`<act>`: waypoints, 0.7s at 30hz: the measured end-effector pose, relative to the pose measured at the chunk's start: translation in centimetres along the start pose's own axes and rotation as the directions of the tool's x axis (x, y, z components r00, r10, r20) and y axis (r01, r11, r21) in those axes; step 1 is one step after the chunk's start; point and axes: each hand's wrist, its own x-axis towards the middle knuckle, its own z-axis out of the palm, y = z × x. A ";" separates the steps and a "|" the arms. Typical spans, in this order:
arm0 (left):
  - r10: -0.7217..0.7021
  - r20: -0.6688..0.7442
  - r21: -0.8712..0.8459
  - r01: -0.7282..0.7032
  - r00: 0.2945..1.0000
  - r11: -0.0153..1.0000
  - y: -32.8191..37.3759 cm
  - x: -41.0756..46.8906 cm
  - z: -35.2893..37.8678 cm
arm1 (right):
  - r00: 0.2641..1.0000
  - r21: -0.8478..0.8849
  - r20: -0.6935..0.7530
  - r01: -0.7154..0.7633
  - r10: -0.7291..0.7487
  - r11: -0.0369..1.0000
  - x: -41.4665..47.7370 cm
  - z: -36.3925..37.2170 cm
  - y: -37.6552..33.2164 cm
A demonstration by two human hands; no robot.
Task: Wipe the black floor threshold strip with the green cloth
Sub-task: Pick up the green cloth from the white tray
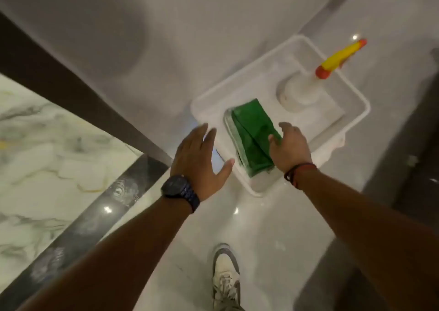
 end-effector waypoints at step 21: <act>0.173 -0.050 0.171 -0.162 0.984 0.972 -4.0 0.3 1.5 | 0.871 -0.305 0.019 0.472 -0.490 0.827 1.2 1.6 -2.3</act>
